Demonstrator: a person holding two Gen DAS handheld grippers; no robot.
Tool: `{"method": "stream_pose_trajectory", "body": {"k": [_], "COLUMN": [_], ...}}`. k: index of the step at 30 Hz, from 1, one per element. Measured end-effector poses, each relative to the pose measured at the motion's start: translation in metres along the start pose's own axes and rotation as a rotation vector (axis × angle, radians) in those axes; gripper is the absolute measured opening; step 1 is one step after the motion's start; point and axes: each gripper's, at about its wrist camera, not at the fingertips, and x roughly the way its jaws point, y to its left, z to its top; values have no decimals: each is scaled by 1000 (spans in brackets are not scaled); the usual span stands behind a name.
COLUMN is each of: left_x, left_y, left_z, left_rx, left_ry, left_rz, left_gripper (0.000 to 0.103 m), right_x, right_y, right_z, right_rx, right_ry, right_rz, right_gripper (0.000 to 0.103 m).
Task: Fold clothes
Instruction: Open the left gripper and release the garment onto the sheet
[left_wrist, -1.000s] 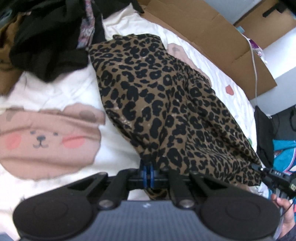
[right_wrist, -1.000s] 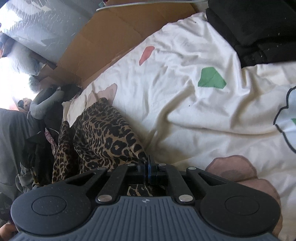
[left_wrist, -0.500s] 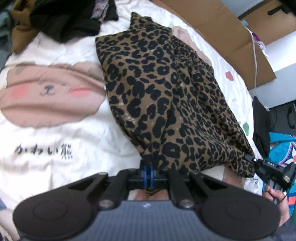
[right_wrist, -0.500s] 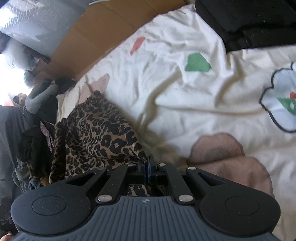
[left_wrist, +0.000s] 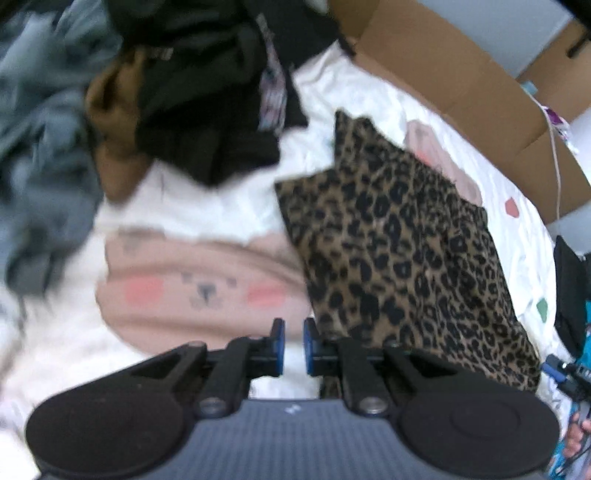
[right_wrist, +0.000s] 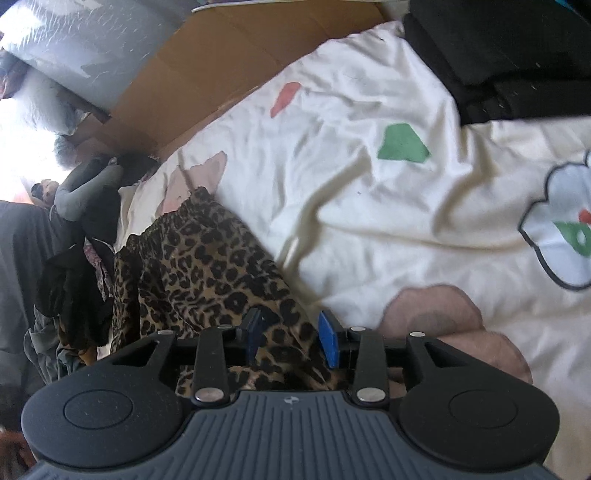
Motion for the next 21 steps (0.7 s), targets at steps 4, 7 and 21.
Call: {"method": "stream_pose_trajectory", "body": {"k": [4,7,21], "left_x": [5,18,81], "left_y": [-4,-7,-31], "left_z": [19,37,126], "left_rx": [81,132,383], "left_ry": [-31,-53,-107], "left_rz": [17,29,25], "left_gripper": [25,34,47], "right_x": [9,16,85], "right_y": [8,15,47], "right_z": [8,14,62], "right_rx": [-29,-50,-238], "right_ry": [2,3,82], "right_rz": [8,15,4], "right_gripper": [37,37,37]}}
